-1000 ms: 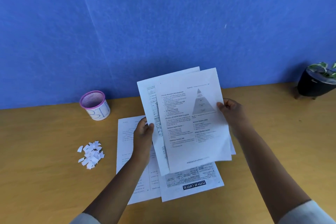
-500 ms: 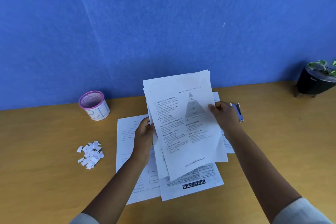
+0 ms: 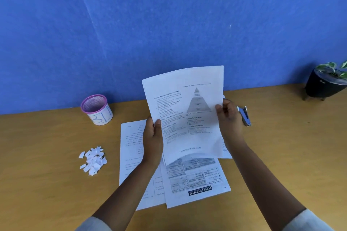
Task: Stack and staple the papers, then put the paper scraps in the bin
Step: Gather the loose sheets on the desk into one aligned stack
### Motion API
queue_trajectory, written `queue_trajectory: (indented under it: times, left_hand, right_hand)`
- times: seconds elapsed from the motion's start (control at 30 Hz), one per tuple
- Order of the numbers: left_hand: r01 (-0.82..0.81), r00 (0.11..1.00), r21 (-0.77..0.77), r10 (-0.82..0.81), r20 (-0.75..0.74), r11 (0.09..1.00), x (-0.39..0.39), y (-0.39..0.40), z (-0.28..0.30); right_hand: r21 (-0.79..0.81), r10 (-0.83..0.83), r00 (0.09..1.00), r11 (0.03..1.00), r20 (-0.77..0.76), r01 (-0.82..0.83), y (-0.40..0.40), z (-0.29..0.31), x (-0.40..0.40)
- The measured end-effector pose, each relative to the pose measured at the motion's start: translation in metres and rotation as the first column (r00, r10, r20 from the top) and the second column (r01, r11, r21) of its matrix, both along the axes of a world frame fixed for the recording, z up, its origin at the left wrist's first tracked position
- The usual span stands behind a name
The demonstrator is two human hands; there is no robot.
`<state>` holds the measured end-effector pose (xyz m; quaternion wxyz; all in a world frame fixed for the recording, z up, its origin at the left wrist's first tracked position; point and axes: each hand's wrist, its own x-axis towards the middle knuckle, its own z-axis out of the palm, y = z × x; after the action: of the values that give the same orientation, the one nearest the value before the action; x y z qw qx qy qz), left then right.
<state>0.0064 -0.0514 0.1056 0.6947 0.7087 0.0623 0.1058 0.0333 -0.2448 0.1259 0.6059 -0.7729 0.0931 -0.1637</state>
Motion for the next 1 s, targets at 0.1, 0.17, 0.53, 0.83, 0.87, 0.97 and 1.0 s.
queue_trajectory:
  times: [0.1, 0.17, 0.53, 0.83, 0.87, 0.97, 1.0]
  left_hand:
    - [0.001, 1.0, 0.03, -0.002, 0.023, 1.0, 0.0, 0.001, 0.0]
    - [0.007, 1.0, 0.046, -0.008, 0.018, 0.999, -0.001, 0.003, -0.005]
    - [-0.218, 0.975, 0.152, 0.222, -0.013, 0.964, -0.002, 0.025, -0.029]
    - [-0.305, 0.925, 0.24, 0.346, -0.153, 0.921, -0.014, 0.061, -0.066]
    - [-0.312, 0.921, 0.242, 0.355, -0.162, 0.919, -0.015, 0.062, -0.068]
    - [-0.326, 0.91, 0.238, 0.372, -0.181, 0.915, -0.015, 0.063, -0.07]
    - [-0.327, 0.909, 0.241, 0.374, -0.186, 0.914, -0.015, 0.064, -0.07]
  right_hand:
    - [0.051, 0.027, 0.998, 0.998, 0.062, -0.03, -0.002, -0.004, -0.004]
    - [0.075, 0.057, 0.996, 0.995, 0.074, -0.063, -0.001, -0.012, -0.007]
    - [-0.111, 0.169, 0.969, 0.975, -0.182, -0.191, -0.016, -0.047, -0.015]
    - [-0.617, -0.15, 0.692, 0.611, -0.706, -0.497, -0.069, -0.094, -0.041]
    - [-0.624, -0.153, 0.702, 0.613, -0.696, -0.485, -0.069, -0.098, -0.045]
    - [-0.689, -0.159, 0.763, 0.57, -0.627, -0.447, -0.07, -0.106, -0.054]
    - [-0.72, -0.166, 0.784, 0.541, -0.598, -0.435, -0.07, -0.108, -0.055]
